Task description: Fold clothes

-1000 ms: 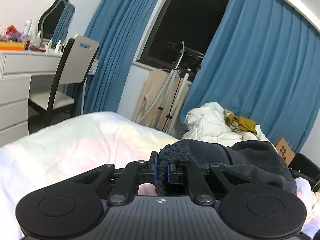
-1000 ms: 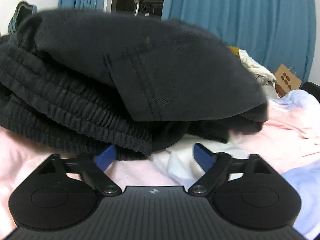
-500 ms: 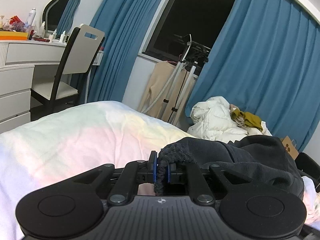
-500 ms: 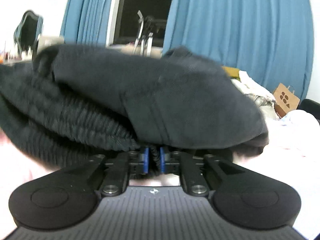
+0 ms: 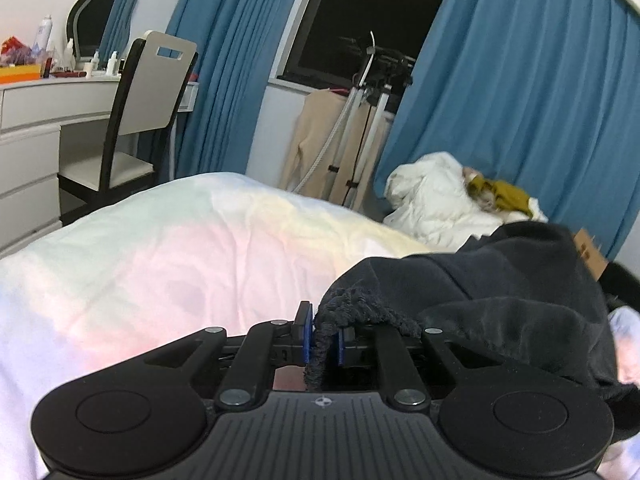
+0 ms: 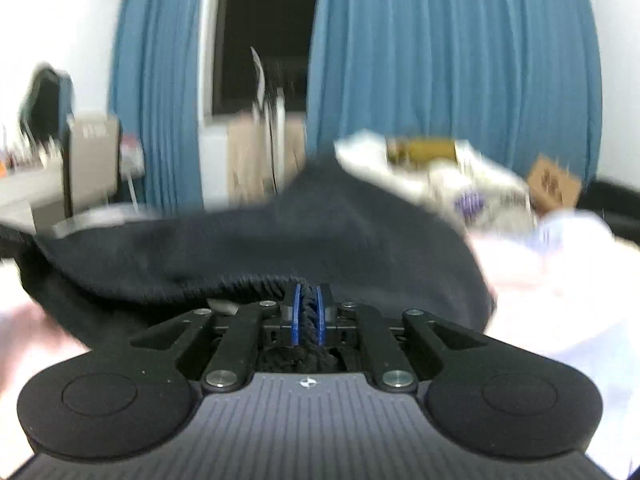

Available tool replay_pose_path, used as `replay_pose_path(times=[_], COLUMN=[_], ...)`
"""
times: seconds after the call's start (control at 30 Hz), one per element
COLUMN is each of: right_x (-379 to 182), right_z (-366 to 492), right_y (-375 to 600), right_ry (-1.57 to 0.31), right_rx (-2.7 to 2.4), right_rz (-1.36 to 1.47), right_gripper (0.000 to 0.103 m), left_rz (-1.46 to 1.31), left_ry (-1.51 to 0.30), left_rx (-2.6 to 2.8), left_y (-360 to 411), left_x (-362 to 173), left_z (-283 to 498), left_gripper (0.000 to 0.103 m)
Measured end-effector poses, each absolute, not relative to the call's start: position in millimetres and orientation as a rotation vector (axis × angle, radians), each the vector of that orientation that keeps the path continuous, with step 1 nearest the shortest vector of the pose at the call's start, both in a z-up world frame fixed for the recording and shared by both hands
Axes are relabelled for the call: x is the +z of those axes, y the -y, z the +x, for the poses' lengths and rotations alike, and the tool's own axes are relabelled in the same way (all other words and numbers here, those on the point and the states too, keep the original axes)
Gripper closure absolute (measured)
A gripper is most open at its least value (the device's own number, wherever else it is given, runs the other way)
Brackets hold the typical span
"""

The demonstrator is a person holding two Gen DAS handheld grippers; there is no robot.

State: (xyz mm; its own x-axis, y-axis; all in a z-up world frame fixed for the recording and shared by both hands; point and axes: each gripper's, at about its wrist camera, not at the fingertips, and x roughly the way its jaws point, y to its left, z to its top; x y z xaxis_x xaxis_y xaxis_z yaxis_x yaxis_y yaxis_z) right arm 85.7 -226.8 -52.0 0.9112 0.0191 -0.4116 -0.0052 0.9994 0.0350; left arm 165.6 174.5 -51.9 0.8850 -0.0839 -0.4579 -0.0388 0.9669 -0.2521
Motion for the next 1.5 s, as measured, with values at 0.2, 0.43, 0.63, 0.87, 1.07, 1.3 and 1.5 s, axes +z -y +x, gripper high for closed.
replay_pose_path(times=[0.2, 0.43, 0.63, 0.87, 1.07, 1.3, 1.5], right_x=[-83.9, -75.3, -65.4, -22.4, 13.5, 20.4, -26.8], right_z=[87.2, 78.1, 70.2, 41.9, 26.8, 54.7, 91.8], right_y=[230.6, 209.1, 214.0, 183.2, 121.9, 0.7, -80.6], right_ry=[-0.603, -0.569, -0.554, -0.499, -0.440, -0.420, -0.472], right_rx=[-0.001, 0.041, 0.103, 0.238, 0.370, 0.606, 0.693], right_rz=[0.146, 0.135, 0.225, 0.333, 0.386, 0.380, 0.264], right_gripper=[0.057, 0.078, 0.088, 0.090, 0.090, 0.090, 0.088], left_rz=[-0.255, -0.214, -0.286, -0.453, -0.503, -0.367, -0.275], left_ry=[-0.510, -0.560, -0.518, -0.336, -0.250, -0.238, -0.382], left_rx=[0.003, 0.022, 0.007, -0.030, 0.012, 0.125, 0.200], left_y=[-177.7, -176.0, -186.3, -230.1, -302.3, -389.8, -449.3], left_x=[-60.0, -82.8, -73.4, 7.4, 79.8, 119.1, 49.2], left_z=[171.9, 187.5, 195.1, 197.8, 225.1, 269.1, 309.1], left_gripper=[0.084, 0.080, 0.094, 0.096, 0.096, 0.096, 0.096])
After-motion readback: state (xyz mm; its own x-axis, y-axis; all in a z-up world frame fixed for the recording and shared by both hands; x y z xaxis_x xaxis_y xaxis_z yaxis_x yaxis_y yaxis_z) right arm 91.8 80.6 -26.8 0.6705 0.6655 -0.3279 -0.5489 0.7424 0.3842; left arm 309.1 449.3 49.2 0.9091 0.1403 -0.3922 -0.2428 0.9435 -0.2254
